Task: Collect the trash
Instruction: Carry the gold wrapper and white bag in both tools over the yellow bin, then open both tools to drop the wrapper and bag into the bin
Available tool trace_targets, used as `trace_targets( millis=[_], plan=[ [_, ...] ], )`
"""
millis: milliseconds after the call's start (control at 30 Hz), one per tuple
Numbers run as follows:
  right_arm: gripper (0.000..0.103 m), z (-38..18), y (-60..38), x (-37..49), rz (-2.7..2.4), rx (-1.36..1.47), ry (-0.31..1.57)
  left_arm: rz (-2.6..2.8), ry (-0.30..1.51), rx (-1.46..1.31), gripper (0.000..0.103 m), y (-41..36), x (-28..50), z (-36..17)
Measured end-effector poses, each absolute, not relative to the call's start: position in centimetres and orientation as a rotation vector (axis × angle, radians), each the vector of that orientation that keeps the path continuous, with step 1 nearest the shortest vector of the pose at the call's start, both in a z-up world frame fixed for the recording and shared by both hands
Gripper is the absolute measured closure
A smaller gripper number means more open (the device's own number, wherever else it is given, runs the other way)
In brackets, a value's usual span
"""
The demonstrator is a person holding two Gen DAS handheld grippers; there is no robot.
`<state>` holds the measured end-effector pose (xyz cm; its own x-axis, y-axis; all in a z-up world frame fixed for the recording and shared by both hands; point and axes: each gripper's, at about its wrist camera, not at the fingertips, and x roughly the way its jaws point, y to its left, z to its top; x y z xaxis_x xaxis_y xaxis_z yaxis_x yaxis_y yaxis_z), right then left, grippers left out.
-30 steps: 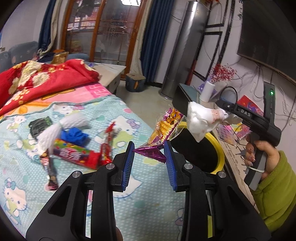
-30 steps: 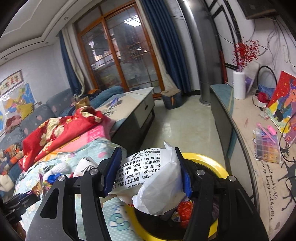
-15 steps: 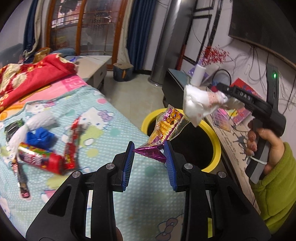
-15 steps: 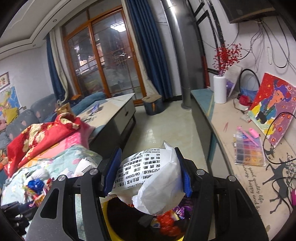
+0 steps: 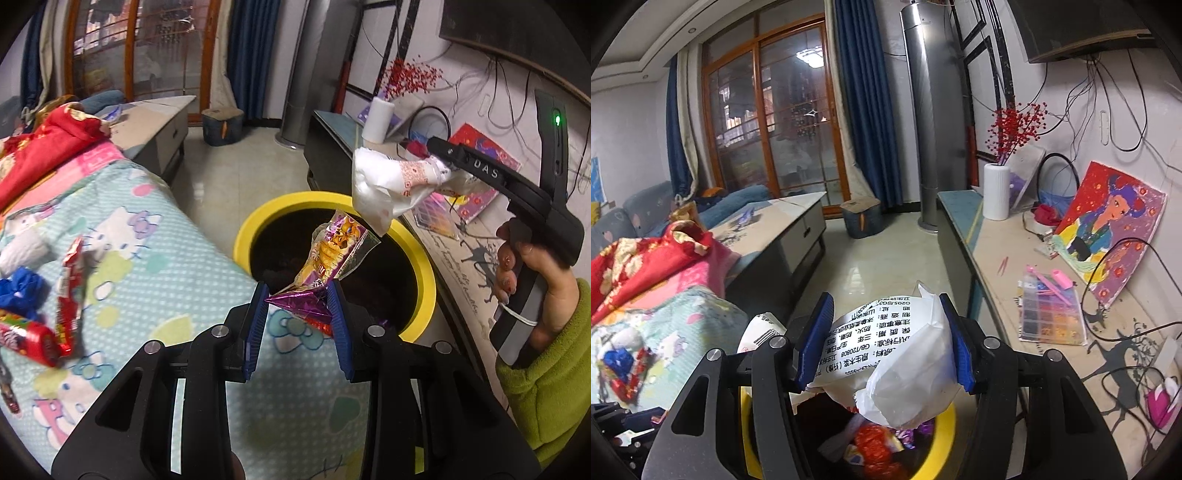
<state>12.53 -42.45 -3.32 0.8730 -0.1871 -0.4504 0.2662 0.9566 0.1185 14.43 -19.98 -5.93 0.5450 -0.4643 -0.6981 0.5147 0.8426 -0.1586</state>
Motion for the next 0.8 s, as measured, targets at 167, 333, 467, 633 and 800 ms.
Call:
trace_targets(
  millis=[167,333,467,633,800],
  plan=[
    [0.047,-4.4,-43.1,12.9,-0.264,0.169,0.464,-0.591,0.847,0.091,0.077,-21.6,15.0,-7.2],
    [0.047,-5.4,-43.4,13.1,-0.291,0.152,0.481,-0.609,0.865,0.117,0.077,-22.8,15.3,-8.0],
    [0.046,-6.0,-43.5,13.2,-0.3,0.143,0.494,-0.628,0.883,0.124,0.077,-23.7,15.4,-8.8],
    [0.042,-6.3,-43.7,13.3,-0.283,0.175,0.508,-0.66,0.884,0.113,0.068,-24.5,15.4,-9.2],
    [0.034,-6.2,-43.5,13.4,-0.255,0.204,0.509,-0.652,0.869,0.059,0.036,-23.5,15.6,-8.7]
  ],
)
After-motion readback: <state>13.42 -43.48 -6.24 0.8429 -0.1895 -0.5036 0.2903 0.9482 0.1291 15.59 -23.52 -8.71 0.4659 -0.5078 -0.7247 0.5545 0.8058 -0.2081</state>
